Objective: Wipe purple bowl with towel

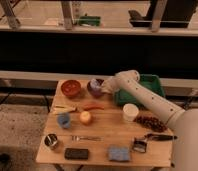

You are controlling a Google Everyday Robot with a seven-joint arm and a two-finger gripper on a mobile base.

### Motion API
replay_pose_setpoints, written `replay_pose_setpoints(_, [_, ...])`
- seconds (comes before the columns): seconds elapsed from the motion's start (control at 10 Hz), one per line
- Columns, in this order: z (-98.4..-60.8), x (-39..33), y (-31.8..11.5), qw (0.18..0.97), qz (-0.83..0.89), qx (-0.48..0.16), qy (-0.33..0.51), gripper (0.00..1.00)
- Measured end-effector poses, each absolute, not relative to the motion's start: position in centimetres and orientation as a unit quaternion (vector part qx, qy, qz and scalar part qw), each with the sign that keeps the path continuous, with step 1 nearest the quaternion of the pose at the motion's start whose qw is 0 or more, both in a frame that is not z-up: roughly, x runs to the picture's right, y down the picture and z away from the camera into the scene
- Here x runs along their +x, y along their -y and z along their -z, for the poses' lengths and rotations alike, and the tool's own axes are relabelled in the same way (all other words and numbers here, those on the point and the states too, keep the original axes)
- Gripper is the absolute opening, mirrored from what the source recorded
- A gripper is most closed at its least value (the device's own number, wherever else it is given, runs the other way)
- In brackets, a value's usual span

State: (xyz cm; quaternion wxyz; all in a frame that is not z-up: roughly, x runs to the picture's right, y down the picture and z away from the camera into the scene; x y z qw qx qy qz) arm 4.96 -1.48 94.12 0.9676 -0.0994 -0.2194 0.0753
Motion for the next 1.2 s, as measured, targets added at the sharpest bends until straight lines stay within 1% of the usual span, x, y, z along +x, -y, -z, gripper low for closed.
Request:
replay_pose_setpoints(0.2, [-95.1,4.9,2.3,0.971,-0.064,-0.094,0.211,0.03])
replay_pose_setpoints(0.6, [-95.6,5.4,4.2,0.980,-0.019,-0.077,0.183,0.03])
replay_pose_setpoints(0.8, [-96.0,5.4,4.7,0.982,-0.003,-0.074,0.174,0.03])
replay_pose_setpoints(1.2, [-97.9,6.3,4.9,0.984,0.007,-0.077,0.159,0.03])
